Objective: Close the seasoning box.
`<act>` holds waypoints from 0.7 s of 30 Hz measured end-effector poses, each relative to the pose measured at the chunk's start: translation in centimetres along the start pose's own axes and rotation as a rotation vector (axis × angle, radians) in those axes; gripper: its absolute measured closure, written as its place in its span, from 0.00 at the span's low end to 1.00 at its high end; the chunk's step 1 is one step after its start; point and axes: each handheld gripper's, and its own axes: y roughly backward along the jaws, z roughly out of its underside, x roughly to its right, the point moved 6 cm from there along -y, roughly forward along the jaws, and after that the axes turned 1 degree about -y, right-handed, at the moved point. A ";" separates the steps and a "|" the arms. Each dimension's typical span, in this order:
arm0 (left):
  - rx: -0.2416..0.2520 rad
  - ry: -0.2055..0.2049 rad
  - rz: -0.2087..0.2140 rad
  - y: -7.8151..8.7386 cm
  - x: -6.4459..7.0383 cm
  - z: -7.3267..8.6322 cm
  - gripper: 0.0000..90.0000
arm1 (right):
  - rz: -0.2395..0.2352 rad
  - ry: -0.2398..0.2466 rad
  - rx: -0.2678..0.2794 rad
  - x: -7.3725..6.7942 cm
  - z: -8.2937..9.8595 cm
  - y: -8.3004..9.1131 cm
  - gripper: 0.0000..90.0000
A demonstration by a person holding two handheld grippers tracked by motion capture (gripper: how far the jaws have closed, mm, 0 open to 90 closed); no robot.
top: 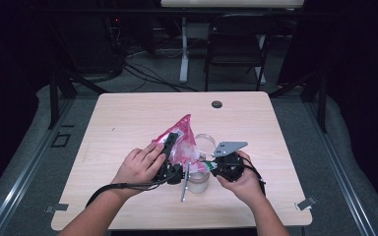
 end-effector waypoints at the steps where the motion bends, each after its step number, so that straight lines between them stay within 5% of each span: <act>1: 0.001 -0.001 -0.003 0.0 0.0 0.0 0.70 | 0.002 0.001 0.000 0.0 0.0 0.0 0.99; 21: 0.005 0.006 -0.008 0.0 0.2 0.0 0.70 | 0.003 0.003 -0.006 0.0 0.1 -0.2 0.99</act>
